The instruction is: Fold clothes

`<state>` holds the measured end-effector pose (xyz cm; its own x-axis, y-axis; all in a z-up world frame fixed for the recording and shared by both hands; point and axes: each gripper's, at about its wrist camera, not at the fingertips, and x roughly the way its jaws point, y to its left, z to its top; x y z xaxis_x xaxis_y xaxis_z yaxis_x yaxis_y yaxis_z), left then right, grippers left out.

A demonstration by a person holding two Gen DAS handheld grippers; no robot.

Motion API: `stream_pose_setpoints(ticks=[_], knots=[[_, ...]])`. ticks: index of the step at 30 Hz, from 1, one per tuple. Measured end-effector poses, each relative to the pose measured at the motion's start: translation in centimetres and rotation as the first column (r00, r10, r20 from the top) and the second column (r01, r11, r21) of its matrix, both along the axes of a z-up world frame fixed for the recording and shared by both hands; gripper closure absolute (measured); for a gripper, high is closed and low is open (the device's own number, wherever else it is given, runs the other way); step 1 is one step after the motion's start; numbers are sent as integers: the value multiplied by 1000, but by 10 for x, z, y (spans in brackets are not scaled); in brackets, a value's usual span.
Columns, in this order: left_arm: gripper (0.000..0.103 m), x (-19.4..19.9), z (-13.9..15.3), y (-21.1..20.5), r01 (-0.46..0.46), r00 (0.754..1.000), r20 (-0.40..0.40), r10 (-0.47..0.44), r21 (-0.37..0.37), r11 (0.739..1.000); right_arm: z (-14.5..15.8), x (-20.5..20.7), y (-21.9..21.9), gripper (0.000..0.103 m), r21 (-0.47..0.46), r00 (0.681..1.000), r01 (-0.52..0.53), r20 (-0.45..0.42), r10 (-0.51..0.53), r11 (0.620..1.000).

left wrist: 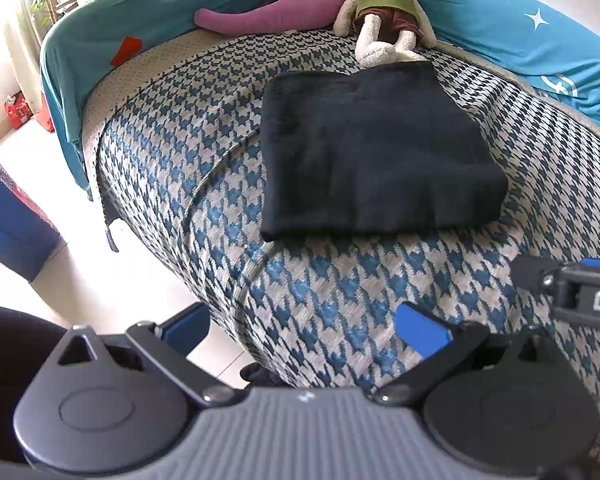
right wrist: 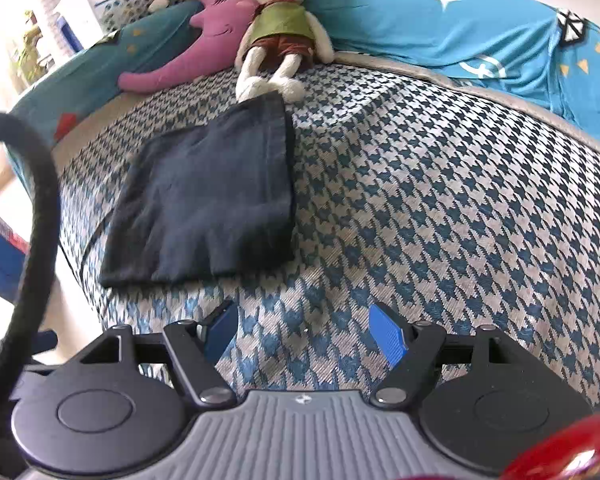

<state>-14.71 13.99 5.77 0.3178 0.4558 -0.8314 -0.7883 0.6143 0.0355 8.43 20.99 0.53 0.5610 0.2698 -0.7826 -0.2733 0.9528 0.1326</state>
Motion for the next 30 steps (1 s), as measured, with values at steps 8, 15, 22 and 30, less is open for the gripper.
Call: stream_pose_setpoints(ticks=[8, 15, 22, 30], knots=[[0, 0, -2, 17, -26, 999, 18, 26, -3, 1000, -4, 14, 0, 30, 5, 999, 53, 2, -53, 999], [0, 4, -5, 42, -55, 998, 32, 55, 15, 998, -11, 36, -1, 30, 72, 992, 121, 11, -122, 990], [0, 10, -13, 69, -91, 995, 32, 90, 32, 995, -24, 55, 9, 30, 87, 991, 129, 21, -132, 988], [0, 11, -25, 84, -105, 994, 47, 103, 36, 994, -38, 55, 22, 27, -49, 995, 86, 54, -84, 995]])
